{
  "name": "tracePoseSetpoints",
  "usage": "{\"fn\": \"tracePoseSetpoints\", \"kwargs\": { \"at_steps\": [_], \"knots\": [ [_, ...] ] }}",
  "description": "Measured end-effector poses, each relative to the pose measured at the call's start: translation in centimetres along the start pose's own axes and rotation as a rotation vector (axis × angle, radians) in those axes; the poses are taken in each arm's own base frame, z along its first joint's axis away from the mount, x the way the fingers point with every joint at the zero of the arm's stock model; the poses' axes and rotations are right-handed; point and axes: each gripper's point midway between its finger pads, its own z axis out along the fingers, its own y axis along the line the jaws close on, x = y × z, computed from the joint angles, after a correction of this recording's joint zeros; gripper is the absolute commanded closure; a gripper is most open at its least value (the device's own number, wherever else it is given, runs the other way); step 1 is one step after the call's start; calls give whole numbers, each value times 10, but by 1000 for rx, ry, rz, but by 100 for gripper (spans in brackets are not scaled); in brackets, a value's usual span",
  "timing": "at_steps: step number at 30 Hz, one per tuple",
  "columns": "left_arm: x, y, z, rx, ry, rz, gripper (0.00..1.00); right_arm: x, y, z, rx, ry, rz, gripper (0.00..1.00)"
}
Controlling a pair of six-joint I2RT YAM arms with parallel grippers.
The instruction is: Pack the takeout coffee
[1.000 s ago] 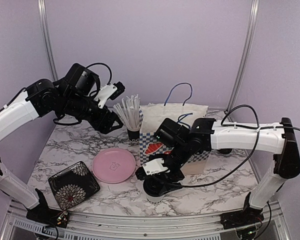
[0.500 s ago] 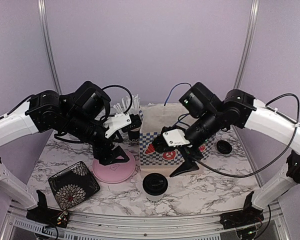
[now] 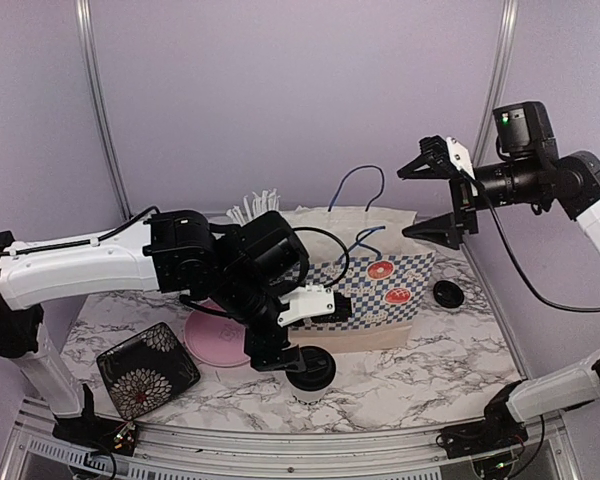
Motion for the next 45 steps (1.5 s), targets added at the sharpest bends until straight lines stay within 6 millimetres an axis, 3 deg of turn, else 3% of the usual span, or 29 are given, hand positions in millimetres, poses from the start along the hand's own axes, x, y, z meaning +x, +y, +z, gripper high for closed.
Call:
{"fn": "tracePoseSetpoints", "kwargs": {
  "at_steps": [5,17,25,36,45],
  "knots": [
    [-5,1,26,25,32,2,14,20,-6,7,18,30,74,1],
    [1,-1,65,34,104,29,14,21,-12,7,42,32,95,2],
    [4,-1,69,36,119,34,17,21,-12,7,45,34,95,2],
    [12,1,80,33,160,42,28,21,-12,7,44,34,95,1],
    [13,4,81,17,167,47,23,21,-12,7,44,34,95,2]
  ]
}}
